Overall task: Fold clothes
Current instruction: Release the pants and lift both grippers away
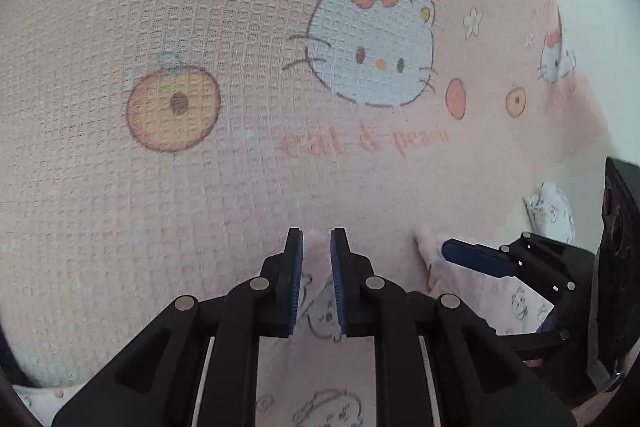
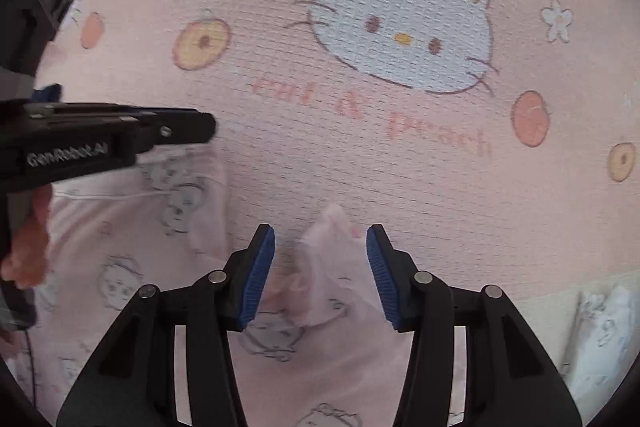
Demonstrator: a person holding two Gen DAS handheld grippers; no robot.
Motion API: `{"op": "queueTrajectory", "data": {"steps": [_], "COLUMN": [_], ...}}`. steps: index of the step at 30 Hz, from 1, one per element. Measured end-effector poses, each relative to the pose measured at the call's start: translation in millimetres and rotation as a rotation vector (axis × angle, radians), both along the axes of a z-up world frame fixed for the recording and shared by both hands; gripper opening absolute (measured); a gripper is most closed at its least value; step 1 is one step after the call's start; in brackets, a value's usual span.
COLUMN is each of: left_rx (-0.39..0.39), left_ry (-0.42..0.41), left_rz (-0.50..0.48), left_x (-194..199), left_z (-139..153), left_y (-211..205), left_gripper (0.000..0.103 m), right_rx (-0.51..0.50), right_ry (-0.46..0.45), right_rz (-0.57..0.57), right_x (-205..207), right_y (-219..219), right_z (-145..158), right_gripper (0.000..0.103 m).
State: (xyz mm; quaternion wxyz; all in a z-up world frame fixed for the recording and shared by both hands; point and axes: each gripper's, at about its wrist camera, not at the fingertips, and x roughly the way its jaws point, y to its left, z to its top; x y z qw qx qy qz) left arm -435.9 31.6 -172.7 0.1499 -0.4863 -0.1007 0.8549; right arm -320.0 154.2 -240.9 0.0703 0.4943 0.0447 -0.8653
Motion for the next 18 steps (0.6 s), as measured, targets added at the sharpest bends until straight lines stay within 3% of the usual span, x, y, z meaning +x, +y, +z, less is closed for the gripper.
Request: {"op": "queueTrajectory", "data": {"steps": [2, 6, 8, 10, 11, 13, 15, 18], "left_rx": [-0.002, -0.046, -0.029, -0.015, -0.013, -0.092, -0.151, 0.028], "left_ry": [-0.027, -0.069, -0.061, -0.057, -0.071, -0.114, -0.149, -0.17], "left_rz": [-0.018, -0.012, 0.008, 0.023, 0.03, 0.065, 0.108, 0.182], "left_x": [13, 25, 34, 46, 53, 66, 81, 111], "left_z": [-4, -15, -8, -1, -2, -9, -13, 2], "left_y": [-3, -6, -10, -14, -17, -23, -34, -60], "left_gripper": [0.016, 0.016, 0.016, 0.017, 0.018, 0.018, 0.018, 0.018], "right_rx": [-0.01, 0.073, 0.111, 0.091, 0.072, 0.123, 0.075, 0.018], "right_ry": [-0.022, -0.06, -0.004, 0.05, 0.032, -0.052, -0.055, -0.041], "right_rz": [0.081, -0.007, -0.044, -0.009, 0.016, 0.015, -0.051, -0.131], "right_x": [-3, -10, -10, -5, -6, -24, -33, -27], "right_y": [-21, -15, -24, -36, -41, -50, -37, -25], "right_z": [-7, -21, -15, -7, -9, -31, -30, -6], "right_gripper": [0.049, 0.053, 0.048, 0.049, 0.049, 0.049, 0.053, 0.047]}}
